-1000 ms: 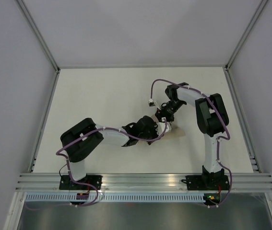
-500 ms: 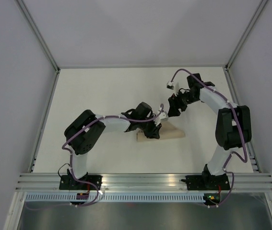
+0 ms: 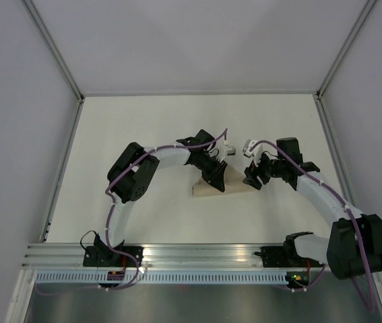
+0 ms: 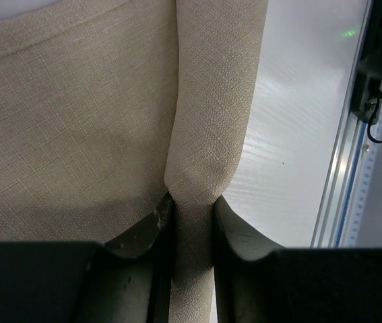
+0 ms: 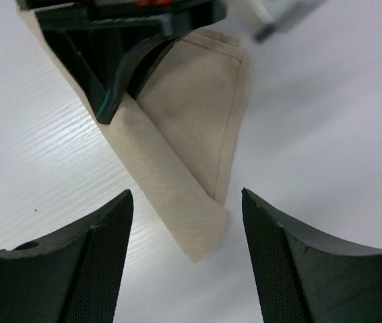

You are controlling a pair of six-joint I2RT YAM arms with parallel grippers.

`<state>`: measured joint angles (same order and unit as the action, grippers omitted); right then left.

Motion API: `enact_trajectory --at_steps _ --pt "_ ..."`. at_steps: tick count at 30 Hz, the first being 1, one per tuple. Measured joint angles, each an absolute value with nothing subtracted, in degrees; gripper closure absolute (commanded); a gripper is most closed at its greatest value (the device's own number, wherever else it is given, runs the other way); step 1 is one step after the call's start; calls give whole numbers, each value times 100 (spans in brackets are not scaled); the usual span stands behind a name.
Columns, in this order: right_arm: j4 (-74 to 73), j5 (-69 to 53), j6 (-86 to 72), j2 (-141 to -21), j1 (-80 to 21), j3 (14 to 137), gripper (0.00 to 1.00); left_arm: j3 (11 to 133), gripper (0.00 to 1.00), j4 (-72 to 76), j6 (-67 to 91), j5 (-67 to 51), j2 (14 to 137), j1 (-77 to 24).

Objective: Fold the napkin, place the utensils inside, and roll it up
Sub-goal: Roll the napkin at the center of the board.

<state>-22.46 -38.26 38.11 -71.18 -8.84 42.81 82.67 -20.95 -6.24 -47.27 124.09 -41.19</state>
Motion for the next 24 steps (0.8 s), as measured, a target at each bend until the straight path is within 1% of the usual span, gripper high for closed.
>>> enact_trajectory --at_steps 5,9,19,21,23,24 --pt "-1538 -3017 4064 -6322 -2058 3232 27 8674 73 -2545 -440 -4969 12698 -4045" --pt "-1164 -2453 4250 -6263 -2919 2877 27 9011 73 -2921 -362 -5057 12908 -4021" --pt "-311 -1361 4574 -6882 -3822 2724 28 9306 71 -3264 -274 -5166 13107 -4003" --pt "-196 -1245 4606 -7011 -3887 2683 29 9314 68 -3280 -274 -5170 13111 -4003" --pt "-75 -1118 4650 -7153 -3931 2644 34 9317 65 -3288 -270 -5168 13113 -4003" --pt "-30 -1072 4661 -7196 -3940 2639 35 9317 61 -3288 -270 -5162 13113 -4003"
